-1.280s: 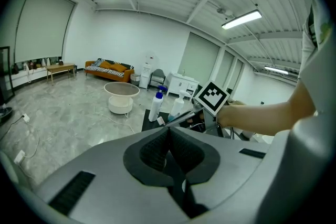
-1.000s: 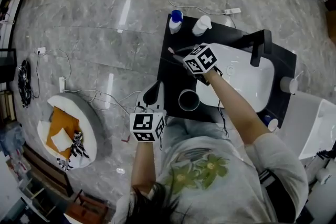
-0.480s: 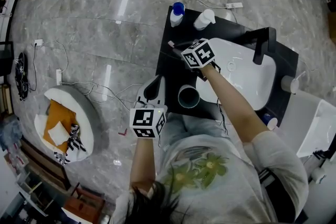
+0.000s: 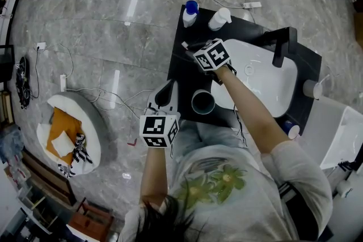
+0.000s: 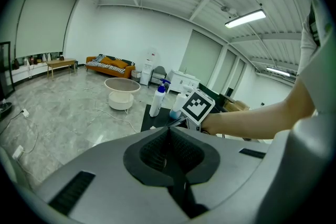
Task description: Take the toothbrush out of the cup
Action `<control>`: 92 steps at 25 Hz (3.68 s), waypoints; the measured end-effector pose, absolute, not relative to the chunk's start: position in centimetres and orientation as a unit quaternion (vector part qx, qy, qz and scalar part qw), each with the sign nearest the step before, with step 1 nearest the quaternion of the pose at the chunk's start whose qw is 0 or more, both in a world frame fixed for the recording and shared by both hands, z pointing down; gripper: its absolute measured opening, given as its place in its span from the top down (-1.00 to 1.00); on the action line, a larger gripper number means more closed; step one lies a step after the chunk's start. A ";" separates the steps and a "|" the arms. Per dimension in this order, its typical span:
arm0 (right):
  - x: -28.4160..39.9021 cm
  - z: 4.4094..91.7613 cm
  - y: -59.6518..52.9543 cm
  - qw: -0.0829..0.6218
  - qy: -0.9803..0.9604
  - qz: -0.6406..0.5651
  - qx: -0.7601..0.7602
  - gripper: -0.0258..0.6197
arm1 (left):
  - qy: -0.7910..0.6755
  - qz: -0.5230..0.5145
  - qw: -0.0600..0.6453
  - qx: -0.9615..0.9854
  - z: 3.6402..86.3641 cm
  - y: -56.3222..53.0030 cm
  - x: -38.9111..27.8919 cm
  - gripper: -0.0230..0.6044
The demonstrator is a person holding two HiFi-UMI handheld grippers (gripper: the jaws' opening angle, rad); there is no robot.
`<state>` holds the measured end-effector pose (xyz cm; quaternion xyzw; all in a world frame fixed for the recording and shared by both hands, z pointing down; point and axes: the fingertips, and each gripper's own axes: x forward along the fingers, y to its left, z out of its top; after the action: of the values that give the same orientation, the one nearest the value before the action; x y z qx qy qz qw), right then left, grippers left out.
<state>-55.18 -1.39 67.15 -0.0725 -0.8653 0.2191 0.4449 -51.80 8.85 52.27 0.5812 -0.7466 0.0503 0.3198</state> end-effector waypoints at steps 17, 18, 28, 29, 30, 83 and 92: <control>-49.4 45.9 -0.4 0.221 -0.965 0.132 -0.054 0.77 | -0.758 -0.010 0.229 0.610 42.9 9.9 -50.2 0.87; -48.7 44.7 0.3 0.212 -0.968 0.126 -0.053 0.77 | -0.759 -0.015 0.220 0.613 42.1 10.1 -50.0 0.87; -41.6 42.0 6.9 0.166 -0.979 0.109 -0.034 0.78 | -0.736 -0.019 0.209 0.643 40.0 11.9 -45.6 0.87; -41.3 42.4 7.3 0.167 -0.979 0.113 -0.032 0.78 | -0.735 -0.007 0.203 0.646 40.2 12.2 -45.1 0.87; -41.0 42.7 7.7 0.167 -0.979 0.117 -0.031 0.78 | -0.735 0.005 0.194 0.650 40.2 12.4 -44.8 0.87; 7.5 45.5 9.3 0.126 -0.884 0.233 0.386 0.77 | -0.463 0.056 0.191 0.864 40.1 10.2 -3.6 0.87; 14.1 47.5 4.1 0.114 -0.852 0.267 0.435 0.76 | -0.440 0.080 0.215 0.868 42.2 6.0 1.8 0.87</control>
<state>14.07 4.08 47.47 0.4354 -0.8522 0.2666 0.1141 1.82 5.97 42.15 0.8681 -0.4401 0.0800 0.2152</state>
